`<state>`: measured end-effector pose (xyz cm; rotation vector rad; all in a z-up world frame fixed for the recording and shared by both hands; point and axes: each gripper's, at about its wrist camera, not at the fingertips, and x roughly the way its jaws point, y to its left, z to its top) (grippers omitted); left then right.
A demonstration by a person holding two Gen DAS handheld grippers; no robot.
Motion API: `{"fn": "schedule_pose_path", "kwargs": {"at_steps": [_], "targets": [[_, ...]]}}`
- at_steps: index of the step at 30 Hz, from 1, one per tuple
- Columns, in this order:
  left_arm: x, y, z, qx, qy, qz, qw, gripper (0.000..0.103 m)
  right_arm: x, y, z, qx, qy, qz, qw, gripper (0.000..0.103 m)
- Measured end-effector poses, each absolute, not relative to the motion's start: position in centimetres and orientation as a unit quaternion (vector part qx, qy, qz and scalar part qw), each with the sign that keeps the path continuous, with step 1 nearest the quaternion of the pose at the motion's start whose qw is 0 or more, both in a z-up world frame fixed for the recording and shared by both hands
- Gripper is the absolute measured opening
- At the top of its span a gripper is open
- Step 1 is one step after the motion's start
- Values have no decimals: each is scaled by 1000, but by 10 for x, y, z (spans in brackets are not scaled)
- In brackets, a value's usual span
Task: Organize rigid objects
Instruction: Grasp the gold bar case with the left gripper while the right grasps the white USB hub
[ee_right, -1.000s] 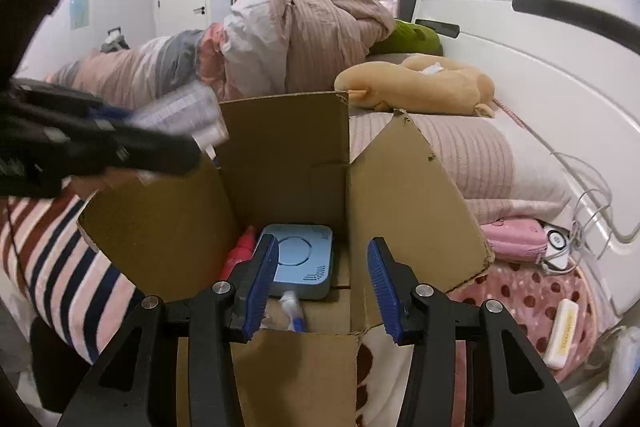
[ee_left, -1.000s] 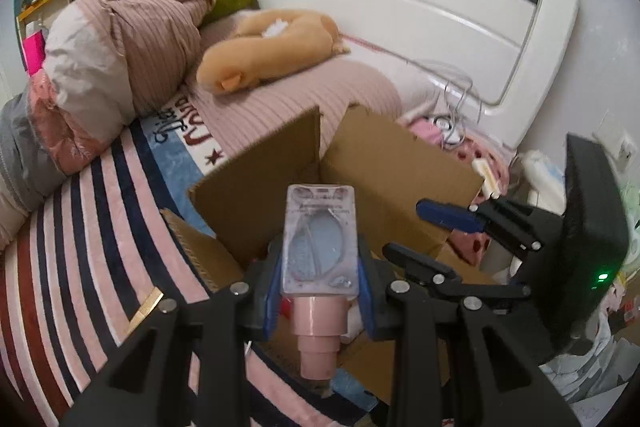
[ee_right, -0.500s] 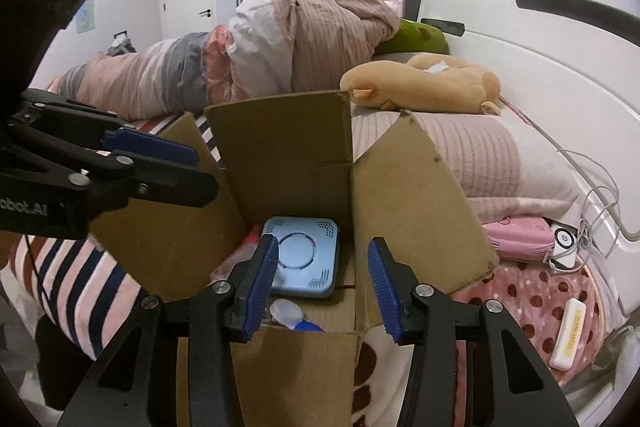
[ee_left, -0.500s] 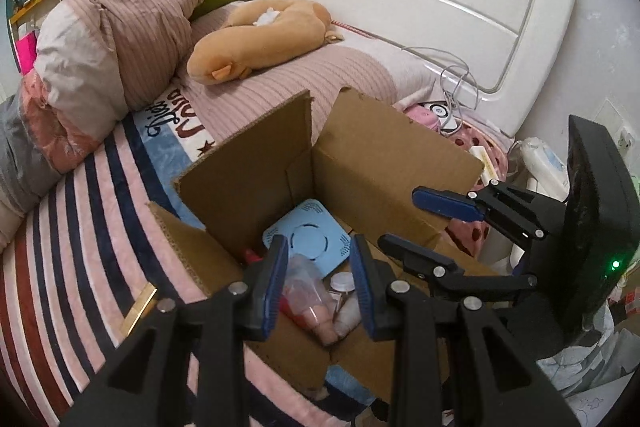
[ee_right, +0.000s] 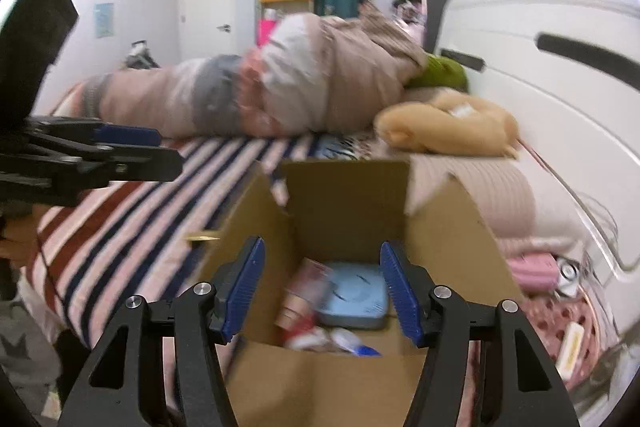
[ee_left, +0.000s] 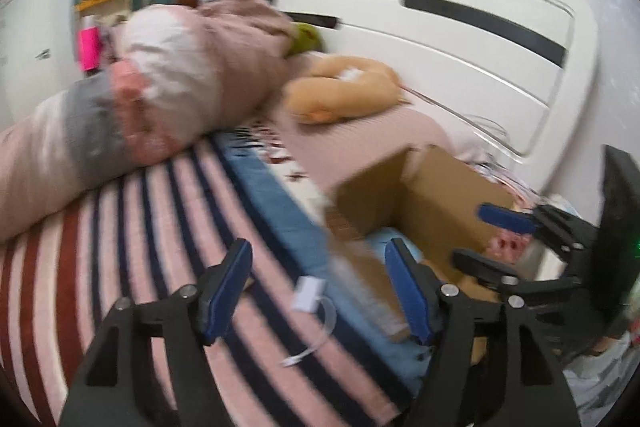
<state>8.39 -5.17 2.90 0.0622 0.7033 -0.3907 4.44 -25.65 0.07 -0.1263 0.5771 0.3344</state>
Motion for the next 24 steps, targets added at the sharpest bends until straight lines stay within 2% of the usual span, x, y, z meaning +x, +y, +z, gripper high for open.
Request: {"fn": "schedule_pose_path", "kwargs": {"at_steps": [5, 7, 13, 16, 21, 24], "targets": [[78, 13, 11, 21, 339, -117, 933, 67, 39, -206, 9, -71, 277, 217, 933, 61], [80, 36, -4, 11, 346, -99, 933, 73, 41, -183, 4, -66, 289, 251, 922, 61], [97, 73, -58, -12, 377, -86, 922, 74, 54, -128, -37, -65, 334, 275, 899, 60], [111, 79, -83, -21, 392, -92, 915, 74, 44, -105, -51, -139, 293, 212, 922, 63], [134, 80, -113, -24, 408, -100, 907, 74, 32, -91, -56, -185, 225, 199, 936, 63], [145, 78, -126, -24, 413, -108, 904, 74, 38, -82, -63, -189, 241, 215, 927, 63]]}}
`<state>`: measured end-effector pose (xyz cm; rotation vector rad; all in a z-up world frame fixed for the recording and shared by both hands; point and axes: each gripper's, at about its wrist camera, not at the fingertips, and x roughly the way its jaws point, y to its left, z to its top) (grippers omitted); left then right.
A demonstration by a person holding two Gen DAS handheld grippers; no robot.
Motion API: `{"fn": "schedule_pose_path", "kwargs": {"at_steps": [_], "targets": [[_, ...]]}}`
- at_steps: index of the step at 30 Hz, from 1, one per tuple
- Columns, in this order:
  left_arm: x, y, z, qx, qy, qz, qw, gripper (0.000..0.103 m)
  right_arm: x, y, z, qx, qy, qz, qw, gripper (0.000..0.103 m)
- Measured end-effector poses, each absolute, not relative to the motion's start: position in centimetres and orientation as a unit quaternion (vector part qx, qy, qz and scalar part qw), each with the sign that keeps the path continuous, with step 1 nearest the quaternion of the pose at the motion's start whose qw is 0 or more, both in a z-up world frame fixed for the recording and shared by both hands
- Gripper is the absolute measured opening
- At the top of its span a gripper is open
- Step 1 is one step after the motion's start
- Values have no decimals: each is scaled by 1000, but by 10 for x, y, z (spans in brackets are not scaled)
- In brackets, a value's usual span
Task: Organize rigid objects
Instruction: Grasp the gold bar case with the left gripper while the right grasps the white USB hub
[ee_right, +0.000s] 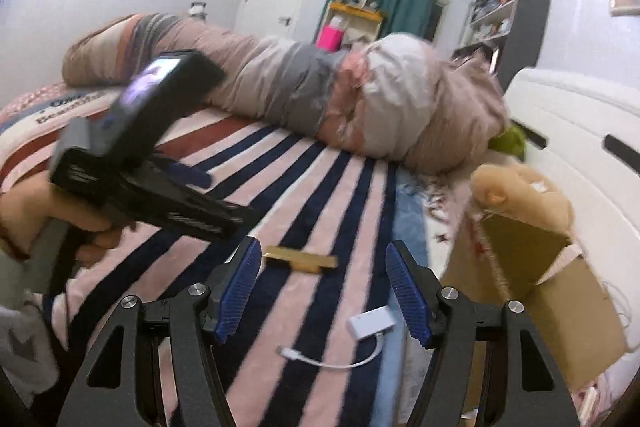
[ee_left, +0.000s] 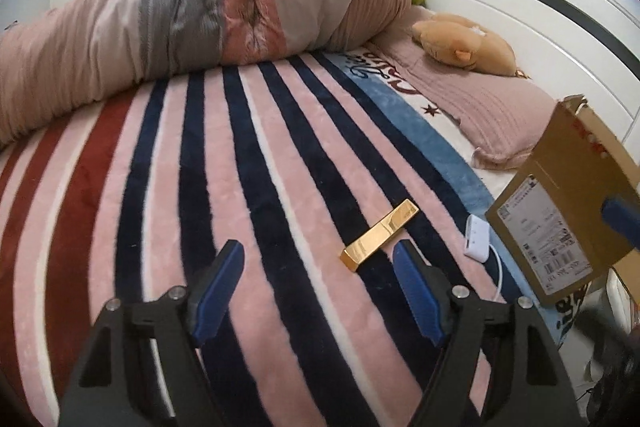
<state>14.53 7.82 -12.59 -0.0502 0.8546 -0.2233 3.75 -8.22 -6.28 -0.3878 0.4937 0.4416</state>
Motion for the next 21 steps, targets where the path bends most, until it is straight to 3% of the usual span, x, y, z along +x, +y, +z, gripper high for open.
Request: {"fn": "schedule_pose_path", "kwargs": {"at_steps": [8, 11, 13, 14, 15, 18, 21], "targets": [[177, 59, -159, -12, 416, -156, 896, 74, 86, -98, -132, -163, 356, 130, 911, 62], [191, 45, -174, -20, 423, -193, 885, 73, 97, -112, -153, -156, 389, 112, 901, 57], [198, 32, -184, -13, 438, -211, 874, 63, 98, -115, -159, -159, 393, 111, 899, 55], [199, 29, -187, -9, 444, -212, 871, 51, 98, -115, -160, -158, 393, 111, 899, 55], [200, 25, -190, 1, 449, -205, 870, 45, 98, -116, -161, -155, 394, 108, 900, 52], [193, 23, -189, 17, 453, -198, 869, 29, 103, -125, -161, -131, 399, 89, 903, 39], [184, 30, -186, 4, 463, -192, 865, 17, 113, -133, -164, -119, 406, 83, 902, 39]]}}
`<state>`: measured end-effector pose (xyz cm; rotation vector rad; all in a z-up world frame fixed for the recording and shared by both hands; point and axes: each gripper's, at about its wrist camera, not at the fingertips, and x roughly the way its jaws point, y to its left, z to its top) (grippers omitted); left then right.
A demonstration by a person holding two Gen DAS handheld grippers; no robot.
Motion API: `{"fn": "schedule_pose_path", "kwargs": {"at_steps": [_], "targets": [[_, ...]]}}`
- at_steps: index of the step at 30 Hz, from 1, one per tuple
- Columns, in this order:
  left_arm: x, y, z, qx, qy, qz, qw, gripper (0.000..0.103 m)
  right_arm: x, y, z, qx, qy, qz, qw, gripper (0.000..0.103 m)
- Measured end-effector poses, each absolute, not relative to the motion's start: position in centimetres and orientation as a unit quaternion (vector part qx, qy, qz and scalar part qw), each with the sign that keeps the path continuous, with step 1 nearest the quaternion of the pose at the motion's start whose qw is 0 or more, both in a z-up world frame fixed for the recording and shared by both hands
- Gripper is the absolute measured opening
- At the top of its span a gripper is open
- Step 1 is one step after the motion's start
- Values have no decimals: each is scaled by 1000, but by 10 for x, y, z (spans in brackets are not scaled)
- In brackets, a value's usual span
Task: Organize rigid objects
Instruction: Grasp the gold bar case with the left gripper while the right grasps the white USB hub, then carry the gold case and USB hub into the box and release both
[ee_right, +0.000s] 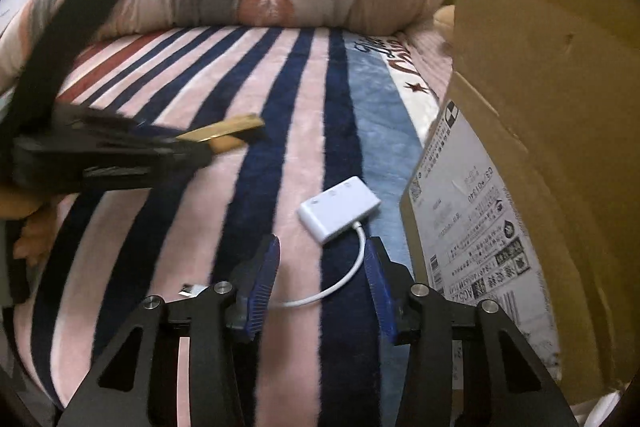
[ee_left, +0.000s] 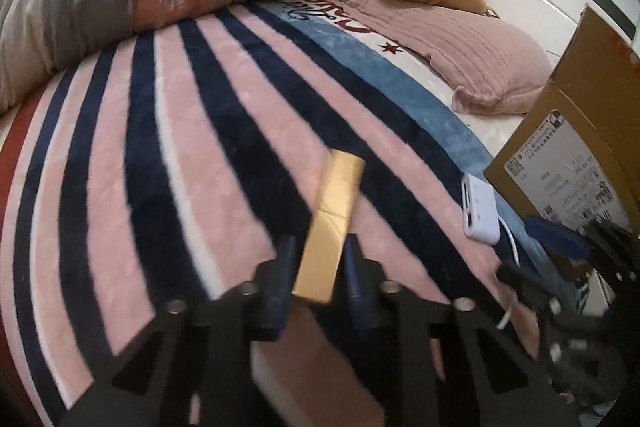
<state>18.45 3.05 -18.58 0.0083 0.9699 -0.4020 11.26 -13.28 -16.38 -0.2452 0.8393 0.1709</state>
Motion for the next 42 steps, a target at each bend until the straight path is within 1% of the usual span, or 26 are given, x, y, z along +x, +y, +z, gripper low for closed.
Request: {"fn": "schedule_pose_path", "kwargs": {"at_steps": [6, 9, 11, 12, 17, 21, 22, 23, 24, 25, 29, 30, 32, 33, 34, 38, 42], "targets": [[151, 54, -184, -41, 472, -160, 866, 15, 132, -138, -180, -96, 437, 94, 889, 39], [137, 61, -182, -50, 479, -147, 864, 15, 139, -137, -182, -83, 433, 106, 892, 38], [131, 64, -182, -57, 481, -141, 863, 15, 140, -135, -180, -82, 428, 113, 893, 28], [127, 65, -182, -60, 482, -138, 863, 15, 140, -133, -179, -82, 427, 124, 892, 27], [116, 67, -181, -71, 483, -124, 864, 15, 126, -125, -170, -68, 419, 207, 881, 25], [117, 66, -184, -71, 481, -115, 866, 16, 110, -113, -167, -94, 429, 239, 866, 26], [119, 65, -185, -72, 481, -112, 866, 17, 109, -113, -166, -95, 426, 231, 870, 28], [120, 65, -185, -73, 481, -109, 867, 17, 109, -113, -164, -94, 423, 224, 873, 33], [122, 64, -186, -76, 479, -105, 868, 18, 112, -112, -164, -97, 423, 214, 875, 50], [123, 64, -187, -79, 477, -103, 869, 18, 115, -112, -165, -100, 425, 204, 876, 62], [127, 62, -191, -90, 471, -89, 873, 19, 129, -112, -171, -86, 427, 211, 875, 62], [128, 62, -191, -90, 471, -86, 874, 18, 129, -114, -171, -87, 422, 216, 876, 62], [127, 61, -189, -89, 468, -79, 876, 17, 130, -112, -172, -93, 414, 224, 877, 52], [126, 61, -188, -89, 466, -77, 877, 16, 130, -110, -173, -98, 410, 227, 878, 36], [125, 62, -186, -89, 464, -77, 878, 16, 128, -109, -172, -104, 407, 229, 878, 30], [116, 66, -171, -91, 453, -70, 884, 15, 121, -101, -162, -123, 394, 239, 879, 30], [96, 73, -141, -92, 428, -66, 897, 15, 106, -97, -133, -128, 363, 258, 886, 30]]}}
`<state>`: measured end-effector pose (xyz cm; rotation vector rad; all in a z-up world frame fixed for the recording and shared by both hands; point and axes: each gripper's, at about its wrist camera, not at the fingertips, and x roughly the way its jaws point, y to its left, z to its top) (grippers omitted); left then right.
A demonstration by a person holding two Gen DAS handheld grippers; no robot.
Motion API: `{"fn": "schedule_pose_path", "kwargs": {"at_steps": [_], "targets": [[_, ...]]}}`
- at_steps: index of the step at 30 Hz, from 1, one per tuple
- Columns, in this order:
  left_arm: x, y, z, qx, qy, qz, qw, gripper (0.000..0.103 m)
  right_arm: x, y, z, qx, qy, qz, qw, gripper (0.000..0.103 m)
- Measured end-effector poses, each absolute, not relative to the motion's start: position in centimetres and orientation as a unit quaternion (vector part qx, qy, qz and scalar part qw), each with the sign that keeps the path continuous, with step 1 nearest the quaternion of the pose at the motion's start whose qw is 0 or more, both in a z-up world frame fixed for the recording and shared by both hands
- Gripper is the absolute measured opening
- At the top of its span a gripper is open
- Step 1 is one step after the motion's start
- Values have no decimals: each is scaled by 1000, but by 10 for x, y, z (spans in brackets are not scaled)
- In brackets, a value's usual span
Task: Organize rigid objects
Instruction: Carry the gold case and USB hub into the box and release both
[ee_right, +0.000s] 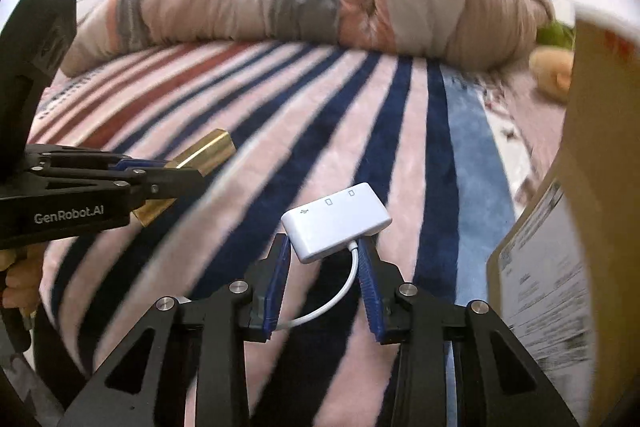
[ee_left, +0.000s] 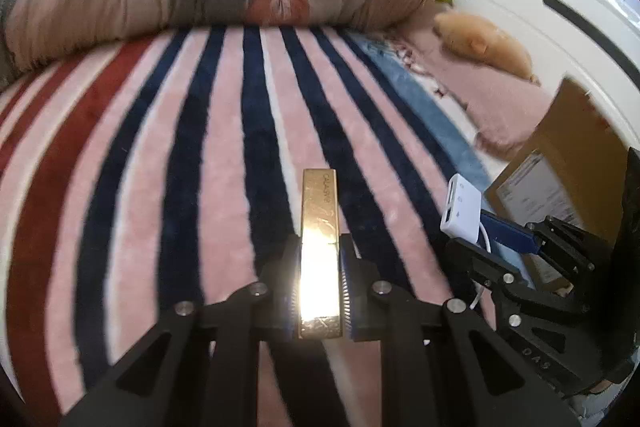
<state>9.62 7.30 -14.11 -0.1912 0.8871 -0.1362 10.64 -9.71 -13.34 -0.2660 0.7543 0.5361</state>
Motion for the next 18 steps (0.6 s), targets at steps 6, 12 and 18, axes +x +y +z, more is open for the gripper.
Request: {"fn": "schedule_pose_path", "kwargs": {"at_steps": [6, 12, 18], "targets": [[63, 80, -91, -85, 388, -62, 916, 15, 74, -100, -64, -110, 291, 278, 909, 30], [37, 68, -51, -75, 357, -78, 928, 15, 51, -137, 8, -84, 227, 261, 935, 30], [29, 35, -28, -57, 342, -98, 933, 15, 60, -223, 34, -29, 257, 193, 946, 30]]}}
